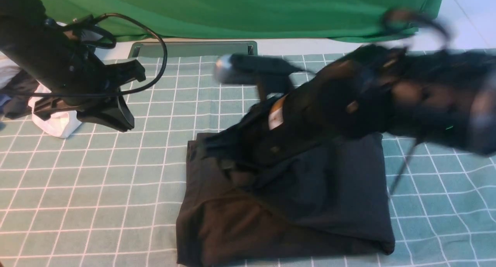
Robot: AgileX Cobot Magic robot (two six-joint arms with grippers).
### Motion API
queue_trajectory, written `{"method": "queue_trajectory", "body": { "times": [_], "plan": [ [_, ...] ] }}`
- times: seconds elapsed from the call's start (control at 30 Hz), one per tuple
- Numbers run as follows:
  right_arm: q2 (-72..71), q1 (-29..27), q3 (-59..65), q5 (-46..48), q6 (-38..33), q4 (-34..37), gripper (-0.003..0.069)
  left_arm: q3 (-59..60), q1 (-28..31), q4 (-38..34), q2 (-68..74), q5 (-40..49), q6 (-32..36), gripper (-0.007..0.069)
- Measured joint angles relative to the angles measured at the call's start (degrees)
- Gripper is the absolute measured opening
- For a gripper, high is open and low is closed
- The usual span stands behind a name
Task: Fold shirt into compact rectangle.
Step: 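Fold the right end of the dark garment over onto its left end with the right gripper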
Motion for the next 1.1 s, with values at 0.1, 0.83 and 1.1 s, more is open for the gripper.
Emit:
{"method": "queue_trajectory", "body": {
  "times": [0.1,0.83,1.1],
  "plan": [
    [2.99,0.99,0.0,-3.17,0.35,0.19,0.0104,0.0,0.0,0.0,0.0,0.0,0.0,0.0014],
    [-1.34,-1.65,-11.94,14.17,-9.84,3.95,0.0171,0.0,0.0,0.0,0.05,-1.01,0.14,0.0014],
    [-0.6,-5.62,-10.17,28.78,-11.65,-1.76,0.0031,0.0,0.0,0.0,0.05,-1.01,0.14,0.0015]
  ]
}}
